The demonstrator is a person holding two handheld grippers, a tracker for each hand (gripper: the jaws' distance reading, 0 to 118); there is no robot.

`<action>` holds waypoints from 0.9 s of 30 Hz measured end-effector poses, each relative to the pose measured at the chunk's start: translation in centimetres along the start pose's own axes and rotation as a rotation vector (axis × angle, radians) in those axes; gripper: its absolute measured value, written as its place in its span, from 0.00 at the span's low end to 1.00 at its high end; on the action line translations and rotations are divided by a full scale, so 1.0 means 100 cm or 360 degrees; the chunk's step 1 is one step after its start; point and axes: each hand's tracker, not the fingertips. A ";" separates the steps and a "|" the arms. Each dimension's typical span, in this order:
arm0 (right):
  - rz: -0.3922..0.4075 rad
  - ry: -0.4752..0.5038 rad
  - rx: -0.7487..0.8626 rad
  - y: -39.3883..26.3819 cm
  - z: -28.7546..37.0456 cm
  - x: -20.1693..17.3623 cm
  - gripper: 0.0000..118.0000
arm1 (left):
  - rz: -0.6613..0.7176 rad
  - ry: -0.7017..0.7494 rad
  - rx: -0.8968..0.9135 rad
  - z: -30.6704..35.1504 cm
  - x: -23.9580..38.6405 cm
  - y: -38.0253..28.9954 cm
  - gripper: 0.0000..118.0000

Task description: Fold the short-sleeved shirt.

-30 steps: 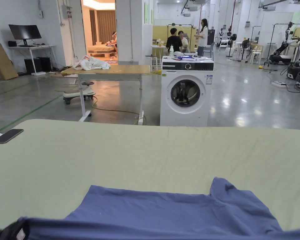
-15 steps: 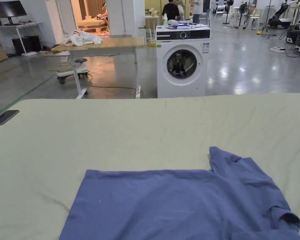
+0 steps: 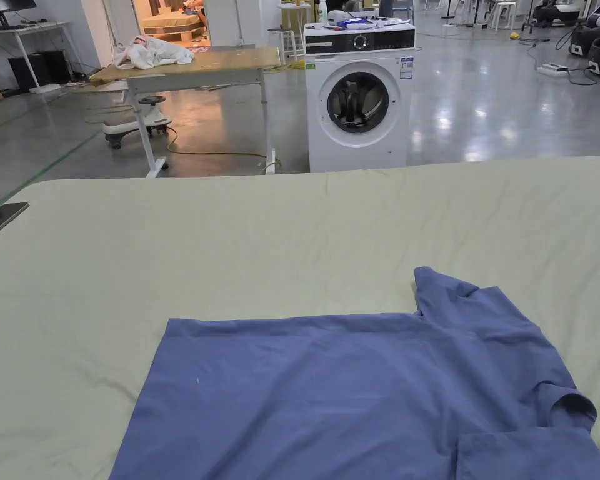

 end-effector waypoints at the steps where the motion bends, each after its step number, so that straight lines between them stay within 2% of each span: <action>1: 0.0032 0.0028 0.0048 0.006 0.002 -0.008 0.70 | -0.0004 0.0007 0.0040 0.002 0.004 0.006 0.72; 4: 0.0127 0.0107 0.0111 0.018 0.007 -0.027 0.68 | 0.0013 -0.0034 0.0115 0.005 0.013 0.019 0.70; 5: 0.0156 0.0129 0.0116 0.021 0.007 -0.031 0.60 | 0.0010 -0.0012 0.0145 0.006 0.015 0.023 0.68; 7: 0.0184 0.0150 0.0120 0.023 0.007 -0.038 0.34 | -0.0023 0.0008 0.0197 0.011 0.018 0.029 0.54; 8: 0.0193 0.0162 0.0120 0.024 0.007 -0.041 0.15 | -0.0019 -0.0015 0.0203 0.013 0.018 0.032 0.37; 9: 0.0191 0.0172 0.0113 0.023 0.005 -0.043 0.05 | -0.0011 -0.0057 0.0205 0.015 0.017 0.035 0.24; 11: 0.0197 0.0179 0.0113 0.019 0.003 -0.045 0.04 | 0.0004 -0.0094 0.0195 0.016 0.016 0.035 0.17; 13: 0.0203 0.0201 0.0094 0.016 -0.001 -0.044 0.02 | 0.0037 -0.0156 0.0212 0.014 0.012 0.030 0.04; 14: 0.0192 0.0202 0.0082 0.015 -0.003 -0.046 0.00 | 0.0046 -0.0157 0.0191 0.013 0.011 0.029 0.00; 21: 0.0120 0.0204 0.0050 0.009 -0.006 -0.044 0.00 | 0.0101 -0.0166 0.0062 0.012 -0.002 0.020 0.00; 25: 0.0120 0.0214 0.0018 0.005 -0.008 -0.043 0.00 | 0.0144 -0.0061 -0.0182 -0.001 -0.027 0.003 0.01; 27: 0.0095 0.0225 -0.0019 -0.006 -0.011 -0.035 0.00 | 0.0210 0.0001 -0.0319 -0.009 -0.042 -0.012 0.19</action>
